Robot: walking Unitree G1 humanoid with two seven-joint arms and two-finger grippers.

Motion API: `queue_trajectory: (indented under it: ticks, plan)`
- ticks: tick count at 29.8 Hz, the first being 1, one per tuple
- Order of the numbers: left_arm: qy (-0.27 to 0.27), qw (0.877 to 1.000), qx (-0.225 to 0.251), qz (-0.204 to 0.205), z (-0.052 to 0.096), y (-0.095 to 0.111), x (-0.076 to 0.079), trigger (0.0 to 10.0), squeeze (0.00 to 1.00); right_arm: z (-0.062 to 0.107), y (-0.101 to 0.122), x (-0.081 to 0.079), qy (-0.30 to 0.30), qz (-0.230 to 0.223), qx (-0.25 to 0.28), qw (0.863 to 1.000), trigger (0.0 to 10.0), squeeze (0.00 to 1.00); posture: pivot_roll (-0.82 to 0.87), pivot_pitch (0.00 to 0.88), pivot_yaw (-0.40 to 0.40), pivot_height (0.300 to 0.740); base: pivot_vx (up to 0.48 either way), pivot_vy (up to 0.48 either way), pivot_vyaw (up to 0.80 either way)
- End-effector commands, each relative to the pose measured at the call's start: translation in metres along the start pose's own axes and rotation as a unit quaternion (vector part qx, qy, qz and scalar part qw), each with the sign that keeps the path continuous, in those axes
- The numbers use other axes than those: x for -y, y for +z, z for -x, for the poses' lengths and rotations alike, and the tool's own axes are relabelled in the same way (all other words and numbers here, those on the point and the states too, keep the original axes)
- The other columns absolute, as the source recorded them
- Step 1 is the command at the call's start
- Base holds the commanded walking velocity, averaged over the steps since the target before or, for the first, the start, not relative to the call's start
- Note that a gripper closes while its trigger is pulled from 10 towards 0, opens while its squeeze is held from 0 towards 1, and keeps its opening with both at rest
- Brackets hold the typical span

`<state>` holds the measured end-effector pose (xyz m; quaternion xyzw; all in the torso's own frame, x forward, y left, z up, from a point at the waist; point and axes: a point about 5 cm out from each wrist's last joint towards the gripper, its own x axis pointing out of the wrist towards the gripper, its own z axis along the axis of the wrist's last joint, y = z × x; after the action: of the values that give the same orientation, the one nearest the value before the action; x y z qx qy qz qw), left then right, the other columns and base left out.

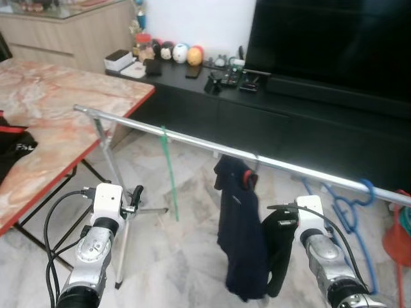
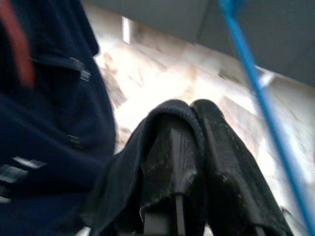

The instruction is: Hang hanger

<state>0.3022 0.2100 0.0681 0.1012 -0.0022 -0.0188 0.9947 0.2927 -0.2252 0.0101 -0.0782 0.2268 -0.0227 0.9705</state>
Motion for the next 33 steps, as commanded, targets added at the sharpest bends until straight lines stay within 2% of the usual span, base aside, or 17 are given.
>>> queue_trajectory:
  ticks: [1, 8, 22, 27, 31, 33]
  plan:
    - [-0.002, 1.000, -0.006, -0.001, -0.002, 0.001, 0.000, 10.0, 0.00, -0.001, 0.006, 0.004, -0.005, 0.000, 0.010, 1.000, 10.0, 0.00, 0.02, 0.000, -0.023, 0.740, 0.000, 0.000, 0.00]
    - [-0.004, 1.000, -0.002, 0.018, -0.005, 0.006, -0.003, 10.0, 0.00, -0.001, 0.004, 0.001, -0.001, -0.001, 0.007, 1.000, 10.0, 0.00, 0.03, 0.000, -0.018, 0.740, 0.000, 0.000, 0.00]
    - [0.006, 1.000, 0.012, 0.025, -0.014, 0.018, -0.008, 10.0, 0.00, 0.000, 0.000, 0.000, -0.001, -0.005, -0.001, 1.000, 10.0, 0.00, 0.02, 0.000, -0.013, 0.740, 0.000, 0.000, 0.00]
    - [0.010, 0.999, 0.027, 0.033, -0.016, 0.024, -0.008, 10.0, 0.00, 0.007, -0.028, 0.002, -0.011, 0.007, -0.072, 0.997, 10.0, 0.00, 0.02, 0.000, -0.015, 0.740, 0.145, 0.000, 0.00]
    - [0.018, 0.998, 0.036, 0.047, -0.017, 0.028, -0.011, 10.0, 0.00, 0.014, -0.045, 0.004, -0.017, -0.001, -0.101, 0.995, 10.0, 0.00, 0.03, 0.000, -0.016, 0.740, 0.243, 0.000, 0.00]
    - [0.021, 0.998, 0.038, 0.051, -0.018, 0.029, -0.012, 10.0, 0.00, 0.016, -0.048, 0.005, -0.021, -0.037, -0.104, 0.994, 10.0, 0.00, 0.03, 0.000, -0.013, 0.740, 0.249, 0.000, 0.00]
